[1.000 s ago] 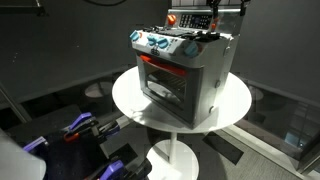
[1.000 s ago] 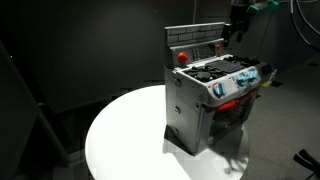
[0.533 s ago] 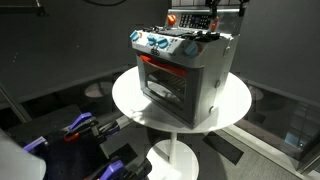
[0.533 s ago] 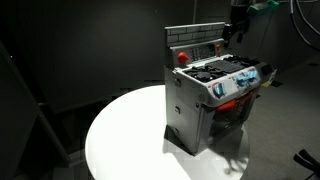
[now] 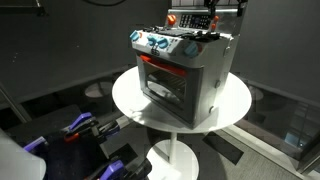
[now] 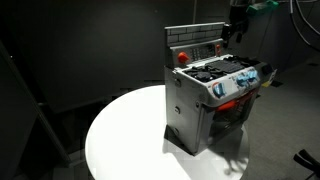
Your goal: Press the top red button on the right
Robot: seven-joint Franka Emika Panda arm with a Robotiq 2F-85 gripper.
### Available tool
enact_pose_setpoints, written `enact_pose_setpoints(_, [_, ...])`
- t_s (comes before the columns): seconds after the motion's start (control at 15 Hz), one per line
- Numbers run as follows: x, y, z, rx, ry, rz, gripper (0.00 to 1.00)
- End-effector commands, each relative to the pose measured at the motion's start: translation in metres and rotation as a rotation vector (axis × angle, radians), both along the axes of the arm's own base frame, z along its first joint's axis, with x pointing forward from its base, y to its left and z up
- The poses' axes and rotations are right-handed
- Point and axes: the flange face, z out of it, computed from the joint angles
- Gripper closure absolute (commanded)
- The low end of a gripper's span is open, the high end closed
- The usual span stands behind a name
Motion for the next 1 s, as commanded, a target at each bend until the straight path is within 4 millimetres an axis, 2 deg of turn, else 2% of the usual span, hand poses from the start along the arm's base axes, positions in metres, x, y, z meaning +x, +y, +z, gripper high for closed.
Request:
enact_pose_setpoints(0.0, [-0.0010,0.0029,0.0076,-0.016,-0.002,-0.014,0.00])
enact_pose_setpoints(0.93, [0.0052,0.0025,0.0053,-0.021,-0.012,-0.018,0.00])
